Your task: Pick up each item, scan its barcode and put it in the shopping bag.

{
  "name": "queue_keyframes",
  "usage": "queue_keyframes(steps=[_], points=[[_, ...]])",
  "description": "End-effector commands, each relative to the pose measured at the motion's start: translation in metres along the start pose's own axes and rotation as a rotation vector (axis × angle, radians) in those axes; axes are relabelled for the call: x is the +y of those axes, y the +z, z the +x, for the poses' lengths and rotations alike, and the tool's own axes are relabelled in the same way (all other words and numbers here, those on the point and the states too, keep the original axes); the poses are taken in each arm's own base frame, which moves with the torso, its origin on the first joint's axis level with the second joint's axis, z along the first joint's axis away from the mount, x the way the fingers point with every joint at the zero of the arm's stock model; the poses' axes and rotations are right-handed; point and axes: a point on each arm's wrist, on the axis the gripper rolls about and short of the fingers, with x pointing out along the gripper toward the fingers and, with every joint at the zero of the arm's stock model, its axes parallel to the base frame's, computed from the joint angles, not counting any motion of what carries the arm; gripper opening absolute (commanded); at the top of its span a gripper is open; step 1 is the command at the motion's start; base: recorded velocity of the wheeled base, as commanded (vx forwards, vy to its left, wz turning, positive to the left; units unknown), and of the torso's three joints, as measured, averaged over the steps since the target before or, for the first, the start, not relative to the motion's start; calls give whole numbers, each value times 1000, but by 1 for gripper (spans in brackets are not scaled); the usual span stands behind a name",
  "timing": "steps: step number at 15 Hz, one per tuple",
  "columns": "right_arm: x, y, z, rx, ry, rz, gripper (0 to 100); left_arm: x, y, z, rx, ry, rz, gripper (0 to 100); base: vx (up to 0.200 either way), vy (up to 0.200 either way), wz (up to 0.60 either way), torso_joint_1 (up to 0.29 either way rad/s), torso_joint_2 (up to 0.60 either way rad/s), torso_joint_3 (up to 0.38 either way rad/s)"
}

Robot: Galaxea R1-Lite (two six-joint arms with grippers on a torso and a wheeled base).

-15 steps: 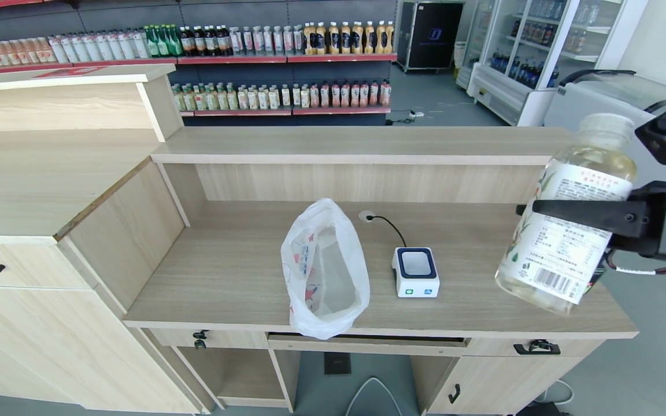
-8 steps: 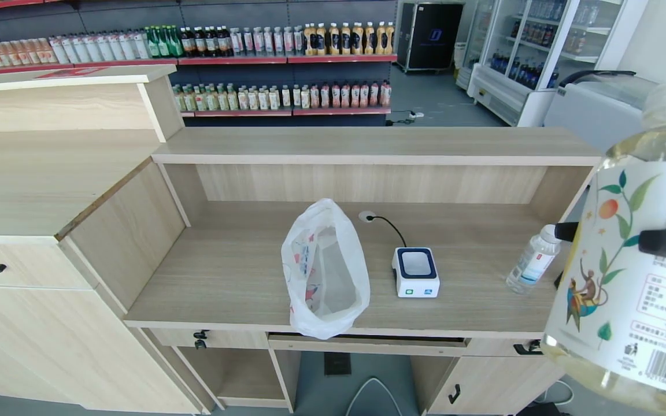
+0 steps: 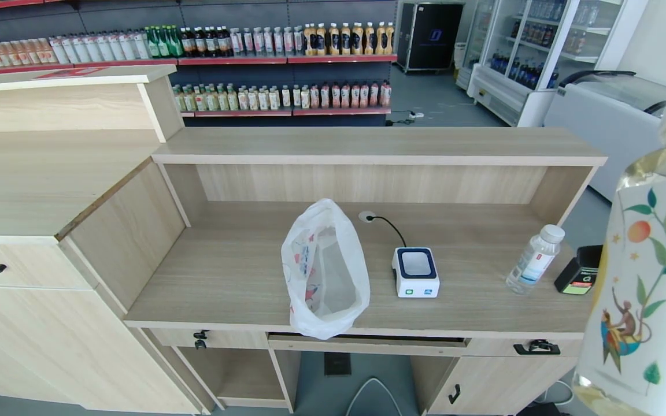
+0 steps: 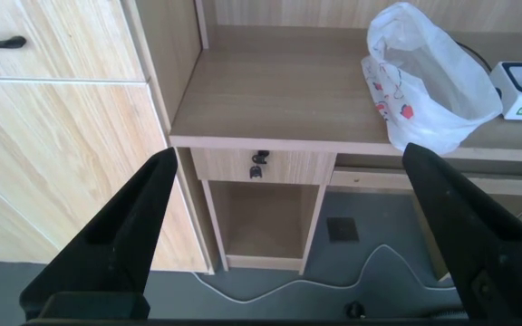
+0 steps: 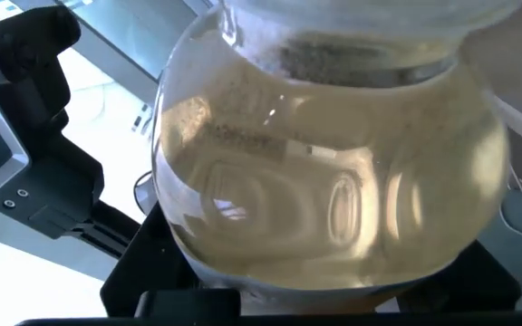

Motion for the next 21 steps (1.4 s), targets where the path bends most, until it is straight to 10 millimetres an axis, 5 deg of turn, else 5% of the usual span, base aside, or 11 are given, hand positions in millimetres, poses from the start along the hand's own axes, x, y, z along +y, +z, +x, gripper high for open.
queue_keyframes(steps=[1,21], points=[[4,-2,-2,-1,-1,0,0,0,0,0,-1,0,0,100,0,0,0,0,0,0],[8,-9,-5,-36,-65,-2,0,0,0,0,-1,0,0,100,0,0,0,0,0,0]])
